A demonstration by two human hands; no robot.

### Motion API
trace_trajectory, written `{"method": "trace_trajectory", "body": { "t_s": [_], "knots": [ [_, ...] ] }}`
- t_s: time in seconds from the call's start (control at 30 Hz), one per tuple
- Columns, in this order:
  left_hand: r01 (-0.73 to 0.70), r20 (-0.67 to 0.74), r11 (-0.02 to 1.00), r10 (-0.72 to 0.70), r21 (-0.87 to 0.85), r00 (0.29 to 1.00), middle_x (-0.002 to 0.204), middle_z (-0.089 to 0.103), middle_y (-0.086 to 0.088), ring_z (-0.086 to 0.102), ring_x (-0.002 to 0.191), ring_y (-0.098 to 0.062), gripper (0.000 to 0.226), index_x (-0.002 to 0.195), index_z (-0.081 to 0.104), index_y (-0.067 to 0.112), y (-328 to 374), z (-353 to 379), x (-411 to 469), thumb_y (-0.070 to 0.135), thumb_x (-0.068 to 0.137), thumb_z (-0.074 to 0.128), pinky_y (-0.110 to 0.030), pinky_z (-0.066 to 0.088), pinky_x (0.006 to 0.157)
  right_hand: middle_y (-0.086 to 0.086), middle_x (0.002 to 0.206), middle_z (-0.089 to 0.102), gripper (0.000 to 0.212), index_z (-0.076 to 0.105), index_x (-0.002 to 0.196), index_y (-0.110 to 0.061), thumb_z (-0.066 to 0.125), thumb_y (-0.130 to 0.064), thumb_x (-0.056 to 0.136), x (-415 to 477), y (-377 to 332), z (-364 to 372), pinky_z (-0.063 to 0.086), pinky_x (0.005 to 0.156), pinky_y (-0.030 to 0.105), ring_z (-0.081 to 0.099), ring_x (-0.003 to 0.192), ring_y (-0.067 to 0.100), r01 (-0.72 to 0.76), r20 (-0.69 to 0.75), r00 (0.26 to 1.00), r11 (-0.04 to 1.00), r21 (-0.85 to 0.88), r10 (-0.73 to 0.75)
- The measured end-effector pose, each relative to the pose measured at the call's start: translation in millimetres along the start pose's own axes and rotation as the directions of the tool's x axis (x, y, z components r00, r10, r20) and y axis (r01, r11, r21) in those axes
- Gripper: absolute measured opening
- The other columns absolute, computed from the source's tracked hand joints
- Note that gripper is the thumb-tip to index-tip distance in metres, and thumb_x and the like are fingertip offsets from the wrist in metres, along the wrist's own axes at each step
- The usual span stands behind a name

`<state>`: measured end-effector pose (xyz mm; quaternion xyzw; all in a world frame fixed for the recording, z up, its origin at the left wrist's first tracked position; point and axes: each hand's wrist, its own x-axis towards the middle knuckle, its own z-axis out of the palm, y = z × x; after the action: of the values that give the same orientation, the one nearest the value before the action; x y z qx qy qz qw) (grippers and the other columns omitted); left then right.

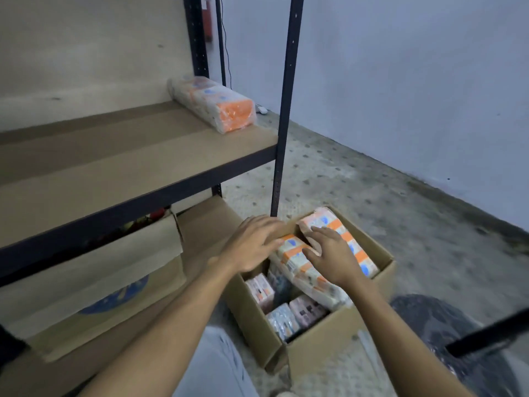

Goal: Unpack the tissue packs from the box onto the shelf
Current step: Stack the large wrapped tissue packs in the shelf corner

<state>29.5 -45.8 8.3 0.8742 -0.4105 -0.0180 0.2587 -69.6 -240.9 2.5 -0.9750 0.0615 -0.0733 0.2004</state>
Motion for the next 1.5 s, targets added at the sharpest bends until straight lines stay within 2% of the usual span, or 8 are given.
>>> {"method": "trace_trajectory", "body": {
  "t_s": [0.3,0.47,0.6,0.7,0.9,1.23,1.4,1.5],
  "knots": [
    [-0.007,0.257,1.000,0.000,0.024,0.966,0.152,0.036,0.002,0.025,0.142,-0.016,0.056,0.146,0.037,0.026,-35.2,99.2,22.4,0.046,0.095,0.049,-0.032,0.013,0.116,0.011,0.144,0.047,0.056,0.055,0.132,-0.014,0.063,-0.044,0.085,-29.7,61.3,65.1,0.030,0.111,0.040,0.039,0.136,0.031,-0.131,0.088,0.986,0.987,-0.098,0.140],
    [-0.074,0.343,0.991,0.032,0.109,0.939,0.155,0.030,0.001,0.021,0.144,-0.019,0.061,0.148,0.031,0.029,-54.3,135.0,35.4,0.053,0.094,0.045,-0.037,0.013,0.118,0.003,0.146,0.044,0.071,0.052,0.133,-0.023,0.032,-0.067,0.081,-26.6,78.8,90.0,0.020,0.114,0.045,0.029,0.141,0.026,-0.103,0.097,0.987,0.973,-0.204,0.125],
    [-0.163,0.357,0.978,0.107,0.132,0.928,0.159,0.020,0.003,0.012,0.147,-0.019,0.064,0.149,0.028,0.034,-61.8,159.8,43.0,0.059,0.092,0.044,-0.042,0.011,0.119,0.005,0.135,0.057,0.064,0.062,0.122,-0.021,0.046,-0.065,0.077,-26.4,92.6,100.7,0.029,0.111,0.054,0.042,0.135,0.029,-0.071,0.024,0.997,0.973,-0.220,0.079],
    [-0.202,0.330,0.969,0.147,0.140,0.932,0.161,0.014,0.004,0.007,0.148,-0.018,0.066,0.149,0.024,0.037,-64.0,172.4,50.3,0.060,0.091,0.044,-0.042,0.005,0.120,0.005,0.138,0.054,0.063,0.061,0.124,-0.023,0.068,-0.058,0.072,-27.0,103.0,104.6,0.027,0.111,0.054,0.038,0.137,0.031,-0.055,0.022,0.998,0.975,-0.214,0.061],
    [-0.283,0.307,0.947,0.227,0.150,0.924,0.160,0.016,0.006,0.003,0.149,-0.014,0.066,0.149,0.024,0.037,-75.4,191.1,61.2,0.064,0.091,0.037,-0.041,0.000,0.121,0.008,0.127,0.062,0.062,0.064,0.118,-0.018,0.083,-0.040,0.063,-18.5,111.9,109.9,0.035,0.101,0.056,0.052,0.123,0.035,-0.037,0.020,0.999,0.987,-0.158,0.040],
    [-0.232,0.125,0.973,0.229,0.010,0.965,0.145,0.046,0.006,0.033,0.138,-0.017,0.054,0.137,0.050,0.028,-71.8,194.1,61.6,0.057,0.092,0.038,-0.043,0.020,0.116,0.006,0.119,0.066,0.051,0.064,0.116,-0.019,0.081,-0.034,0.070,-16.6,119.6,106.5,0.046,0.087,0.050,0.061,0.105,0.036,0.009,-0.013,1.000,0.997,-0.074,-0.010],
    [-0.184,0.022,0.982,0.185,-0.051,0.983,0.135,0.056,0.006,0.044,0.128,-0.016,0.051,0.128,0.060,0.025,-61.2,185.1,57.8,0.056,0.092,0.040,-0.037,0.025,0.110,0.008,0.116,0.067,0.048,0.063,0.116,-0.015,0.079,-0.030,0.074,-19.0,114.7,93.6,0.050,0.081,0.050,0.063,0.103,0.035,0.054,-0.049,0.997,0.998,-0.033,-0.056],
    [-0.157,-0.052,0.985,0.154,-0.067,0.987,0.128,0.060,0.004,0.048,0.121,-0.013,0.043,0.123,0.064,0.023,-51.6,174.5,55.7,0.047,0.092,0.047,-0.025,0.022,0.106,0.012,0.116,0.068,0.047,0.064,0.116,-0.010,0.079,-0.023,0.074,-20.7,103.3,80.1,0.051,0.082,0.050,0.064,0.106,0.037,0.080,-0.095,0.992,0.995,-0.057,-0.086]
  ]
}}
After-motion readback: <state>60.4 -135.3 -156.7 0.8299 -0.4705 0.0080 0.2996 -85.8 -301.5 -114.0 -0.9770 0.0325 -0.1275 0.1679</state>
